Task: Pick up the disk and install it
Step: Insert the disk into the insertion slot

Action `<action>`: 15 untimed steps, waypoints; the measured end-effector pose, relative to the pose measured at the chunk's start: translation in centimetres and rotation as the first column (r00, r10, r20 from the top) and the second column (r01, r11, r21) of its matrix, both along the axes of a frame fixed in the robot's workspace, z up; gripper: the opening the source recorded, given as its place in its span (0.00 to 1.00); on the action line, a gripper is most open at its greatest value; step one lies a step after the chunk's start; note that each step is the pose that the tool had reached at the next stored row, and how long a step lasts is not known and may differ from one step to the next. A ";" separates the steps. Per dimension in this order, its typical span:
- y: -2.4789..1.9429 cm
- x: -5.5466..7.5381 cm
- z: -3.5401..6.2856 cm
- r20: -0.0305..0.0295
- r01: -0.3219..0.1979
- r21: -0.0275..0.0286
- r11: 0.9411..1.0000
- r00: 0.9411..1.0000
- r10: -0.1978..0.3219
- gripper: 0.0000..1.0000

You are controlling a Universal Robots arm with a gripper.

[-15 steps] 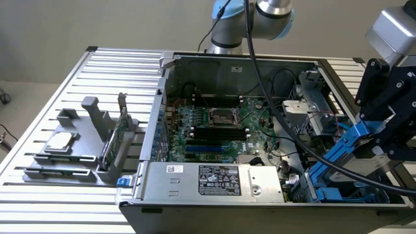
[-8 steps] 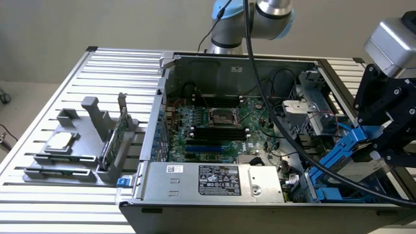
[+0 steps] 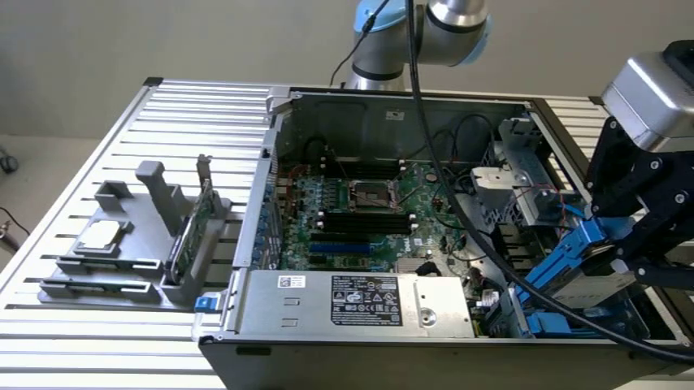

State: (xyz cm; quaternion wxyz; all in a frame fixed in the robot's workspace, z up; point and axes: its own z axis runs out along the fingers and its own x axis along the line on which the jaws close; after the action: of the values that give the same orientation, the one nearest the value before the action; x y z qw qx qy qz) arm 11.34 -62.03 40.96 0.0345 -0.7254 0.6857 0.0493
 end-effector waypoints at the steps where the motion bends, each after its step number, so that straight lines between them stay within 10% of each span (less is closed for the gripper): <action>1: -0.03 0.0 -0.08 0.000 -0.002 0.003 1.000 1.000 0.002 0.33; 15: -0.22 0.0 -0.27 0.000 -0.009 0.028 1.000 1.000 0.009 0.33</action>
State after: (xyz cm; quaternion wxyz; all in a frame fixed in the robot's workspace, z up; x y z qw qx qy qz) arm 11.34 -62.24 40.69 0.0444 -0.7280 0.6816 0.0591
